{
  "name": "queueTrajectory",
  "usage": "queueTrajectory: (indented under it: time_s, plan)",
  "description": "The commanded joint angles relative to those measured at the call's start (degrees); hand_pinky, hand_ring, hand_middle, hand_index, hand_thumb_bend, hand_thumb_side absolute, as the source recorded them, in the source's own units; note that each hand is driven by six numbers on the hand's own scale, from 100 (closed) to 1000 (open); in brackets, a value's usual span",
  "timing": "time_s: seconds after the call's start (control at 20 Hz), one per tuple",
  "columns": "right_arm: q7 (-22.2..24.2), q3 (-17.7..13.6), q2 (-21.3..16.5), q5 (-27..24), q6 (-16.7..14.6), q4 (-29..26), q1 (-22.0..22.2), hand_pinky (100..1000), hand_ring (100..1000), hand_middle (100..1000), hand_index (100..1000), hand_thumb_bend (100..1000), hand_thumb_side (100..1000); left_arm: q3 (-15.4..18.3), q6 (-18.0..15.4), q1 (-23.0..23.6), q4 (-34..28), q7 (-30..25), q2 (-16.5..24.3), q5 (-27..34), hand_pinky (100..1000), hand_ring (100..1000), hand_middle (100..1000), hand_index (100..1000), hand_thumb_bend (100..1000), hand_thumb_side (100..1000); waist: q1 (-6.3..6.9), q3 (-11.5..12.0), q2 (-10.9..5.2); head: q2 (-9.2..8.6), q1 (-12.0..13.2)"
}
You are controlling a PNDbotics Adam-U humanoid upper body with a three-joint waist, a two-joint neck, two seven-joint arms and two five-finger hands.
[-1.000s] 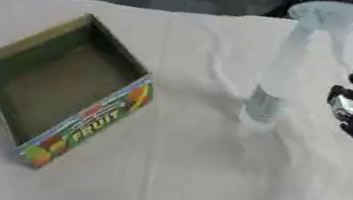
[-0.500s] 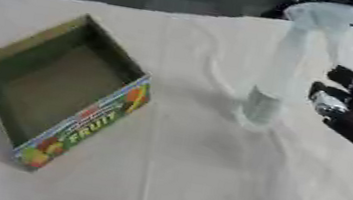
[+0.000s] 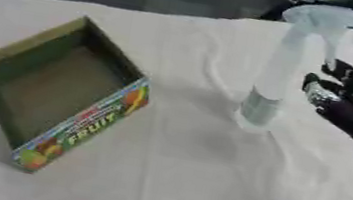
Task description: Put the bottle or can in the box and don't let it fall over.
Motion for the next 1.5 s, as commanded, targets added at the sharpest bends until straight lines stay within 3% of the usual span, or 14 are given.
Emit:
queueTrajectory:
  time_s: [0.05,0.5,1.0,1.5]
  plan:
    - [-0.13,-0.22,-0.41,-0.11,-0.26,0.34,-1.15,949,1000,1000,1000,100,387,0.53,-0.06,-0.19,-1.18,-0.09,0.98,-0.22,1000,723,702,779,100,672,-0.04,0.25,-0.51,-0.73,-0.36]
    - [-0.01,-0.30,1.25,-1.62,-0.92,1.92,-3.58,953,1000,1000,1000,100,387,0.44,0.05,-0.11,-1.18,-0.25,0.86,-0.12,1000,723,701,779,100,672,0.20,0.99,0.08,-1.48,-0.94]
    - [-0.04,-0.03,1.66,-2.28,-0.76,3.47,-5.77,953,1000,1000,1000,100,456,0.34,0.05,-0.10,-1.18,-0.44,0.68,-0.09,1000,725,702,779,100,672,0.15,1.35,0.22,-2.07,-1.42]
    - [0.19,-0.25,1.89,-2.56,-0.83,1.37,-5.41,952,1000,1000,1000,100,387,0.36,0.06,-0.05,-1.18,-0.56,0.64,-0.18,1000,726,702,779,100,672,0.10,1.11,0.35,-1.93,-1.24]
